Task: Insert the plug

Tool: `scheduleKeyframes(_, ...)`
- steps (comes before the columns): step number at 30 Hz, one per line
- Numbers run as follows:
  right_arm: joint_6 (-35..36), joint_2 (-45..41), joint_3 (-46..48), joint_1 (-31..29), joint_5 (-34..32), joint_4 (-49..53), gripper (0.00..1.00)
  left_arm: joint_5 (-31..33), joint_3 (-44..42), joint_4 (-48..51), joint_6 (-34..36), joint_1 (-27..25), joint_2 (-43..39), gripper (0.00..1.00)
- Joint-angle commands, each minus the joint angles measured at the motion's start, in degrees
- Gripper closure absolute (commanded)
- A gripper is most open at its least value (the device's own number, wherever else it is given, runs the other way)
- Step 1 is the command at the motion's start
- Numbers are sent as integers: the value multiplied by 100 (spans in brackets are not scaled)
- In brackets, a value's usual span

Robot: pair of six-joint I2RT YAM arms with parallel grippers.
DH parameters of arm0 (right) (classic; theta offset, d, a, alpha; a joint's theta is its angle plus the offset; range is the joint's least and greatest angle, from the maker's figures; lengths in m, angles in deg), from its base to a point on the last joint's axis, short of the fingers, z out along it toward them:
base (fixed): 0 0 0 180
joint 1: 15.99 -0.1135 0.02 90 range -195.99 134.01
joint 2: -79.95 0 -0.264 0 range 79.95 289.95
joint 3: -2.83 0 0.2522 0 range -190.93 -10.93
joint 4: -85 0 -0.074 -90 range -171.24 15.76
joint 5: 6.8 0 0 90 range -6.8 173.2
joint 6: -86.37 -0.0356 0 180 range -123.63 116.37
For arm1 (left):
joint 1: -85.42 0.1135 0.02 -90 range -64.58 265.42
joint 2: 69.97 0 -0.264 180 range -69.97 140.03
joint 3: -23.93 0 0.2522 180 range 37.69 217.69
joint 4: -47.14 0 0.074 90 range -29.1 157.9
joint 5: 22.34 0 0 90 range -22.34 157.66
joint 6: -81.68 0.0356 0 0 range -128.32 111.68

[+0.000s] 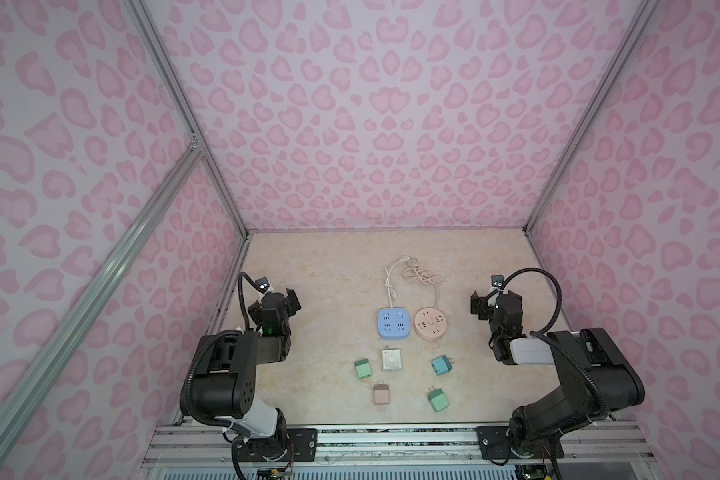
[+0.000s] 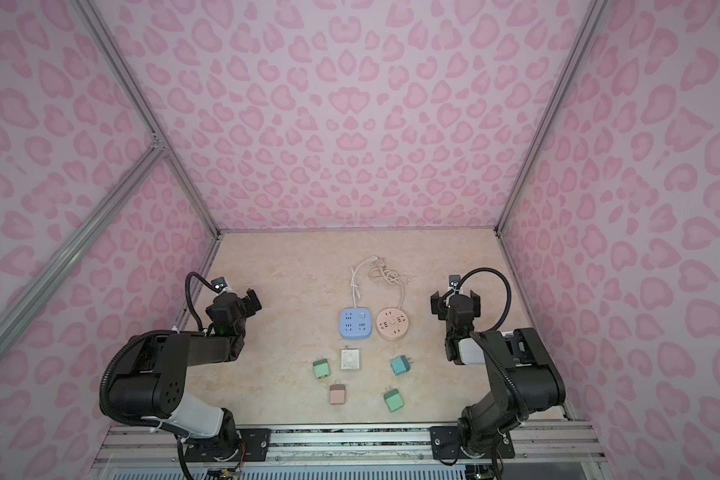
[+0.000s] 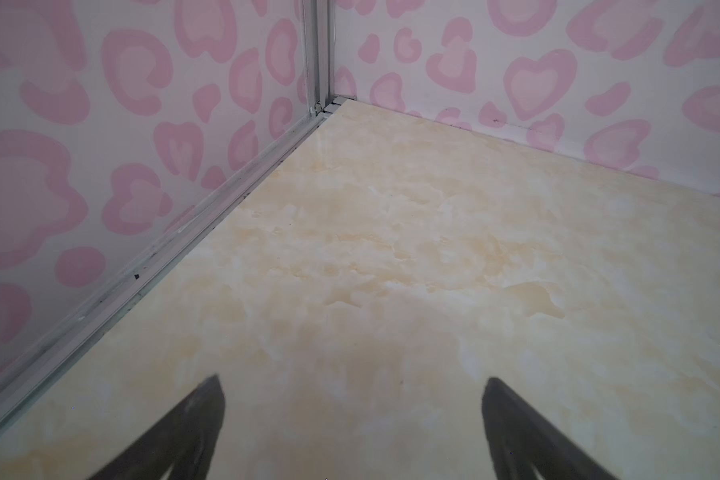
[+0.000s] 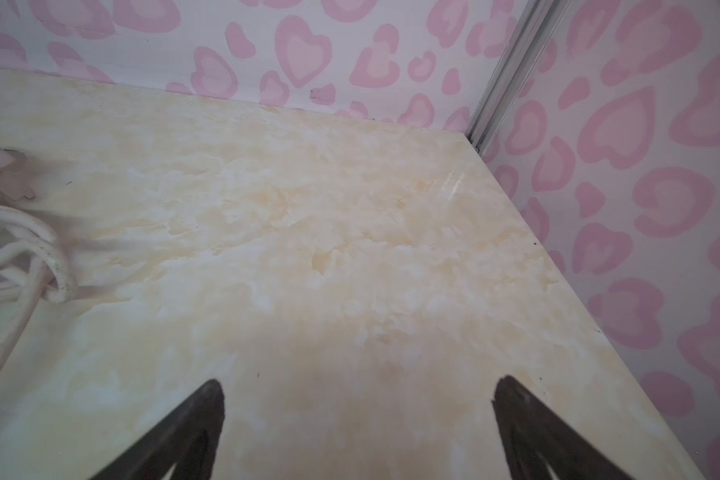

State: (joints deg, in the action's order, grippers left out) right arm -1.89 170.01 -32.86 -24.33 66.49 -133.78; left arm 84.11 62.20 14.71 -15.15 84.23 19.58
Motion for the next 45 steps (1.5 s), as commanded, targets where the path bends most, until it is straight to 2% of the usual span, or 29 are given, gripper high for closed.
scheduleKeyframes(1, -29, 0, 25, -11, -41, -121, 0, -20, -36, -169, 15, -4, -48, 2)
scheduleKeyframes(11, -43, 0, 16, -11, -49, -108, 0, -19, -44, -165, 15, -4, -49, 2)
scheduleKeyframes(21, -129, -7, 51, 119, 212, -117, 0, -29, -41, -162, 16, 5, -44, 2)
scheduleKeyframes(38, -62, -27, 37, 69, 164, -125, 0, -49, -8, -125, 8, 16, -35, 2)
scheduleKeyframes(39, -77, -105, 42, 25, -48, -73, 0, -55, -17, -134, 8, 15, -48, 2)
scheduleKeyframes(40, -131, -274, 26, -22, -374, 135, 0, -45, -43, -159, 21, 18, -57, 2)
scheduleKeyframes(43, -64, -891, -212, -161, -683, 1060, 0, 219, -4, 66, 56, -70, -307, 2)
scheduleKeyframes(44, -119, -1071, -490, -323, -1215, 1762, 2, 370, 99, 425, 104, -155, -530, 2)
scheduleKeyframes(45, -334, -1242, -884, -406, -1462, 2705, 3, 734, 240, 819, 124, -280, -730, 2)
